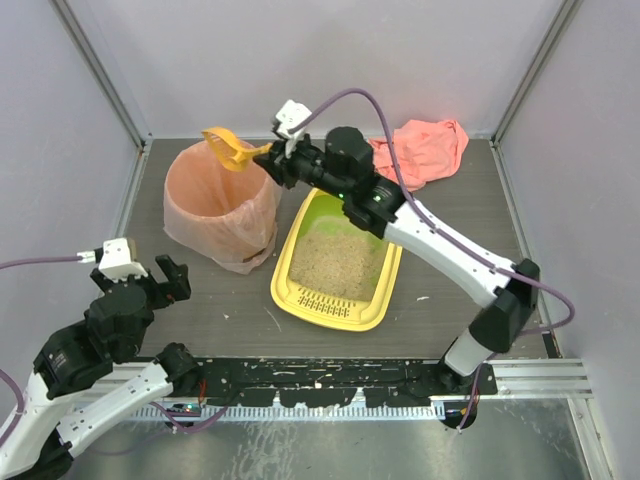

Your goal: Clean the litter box

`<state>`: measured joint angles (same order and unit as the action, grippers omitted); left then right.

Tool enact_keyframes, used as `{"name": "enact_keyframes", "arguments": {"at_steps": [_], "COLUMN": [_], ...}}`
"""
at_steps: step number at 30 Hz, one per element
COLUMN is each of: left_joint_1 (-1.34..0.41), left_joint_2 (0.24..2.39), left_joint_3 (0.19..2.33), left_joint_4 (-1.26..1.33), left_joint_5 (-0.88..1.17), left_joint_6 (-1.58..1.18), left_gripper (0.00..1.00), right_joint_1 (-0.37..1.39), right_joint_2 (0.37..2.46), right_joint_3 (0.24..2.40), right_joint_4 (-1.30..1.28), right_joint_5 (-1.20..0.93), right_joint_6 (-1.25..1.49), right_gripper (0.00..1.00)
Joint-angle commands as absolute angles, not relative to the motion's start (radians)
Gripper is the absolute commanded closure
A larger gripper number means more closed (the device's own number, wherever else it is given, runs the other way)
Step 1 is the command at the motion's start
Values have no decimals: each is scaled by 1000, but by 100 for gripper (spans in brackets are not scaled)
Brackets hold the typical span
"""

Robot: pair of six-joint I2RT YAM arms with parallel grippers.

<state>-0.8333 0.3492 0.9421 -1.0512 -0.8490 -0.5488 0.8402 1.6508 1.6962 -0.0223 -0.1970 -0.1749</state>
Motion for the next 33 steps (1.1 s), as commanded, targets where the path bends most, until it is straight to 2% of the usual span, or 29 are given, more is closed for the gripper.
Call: {"name": "enact_keyframes", "arguments": {"at_steps": [1,6,15,21,27,33], "left_joint_1": [-832,-834,-832,-833,-832,-832], "left_joint_2": [370,397,461,509,495,494], "left_joint_3": [933,916,888,894,885,885], "left_joint_4": [-956,-887,-790,-772,-781,-796], "left_joint_5": [-807,-775,-743,-713,-714,-712], "left_joint_6": [-509,-489,-477,-483,-508,-519], "left_gripper": [6,5,4,4,4,4], "right_joint_1": [833,834,833,833,833,833], "right_joint_2": [1404,1118,765,770,803,798], "right_joint_3": [1543,1233,838,689,663,671], "right_joint_4": [153,209,-33,-136,-221,-324], "right_joint_5": [-75,148,442,408,423,490], "right_joint_6": [-92,96,551,678,761,788], "right_gripper": [99,100,97,88,82,69]}}
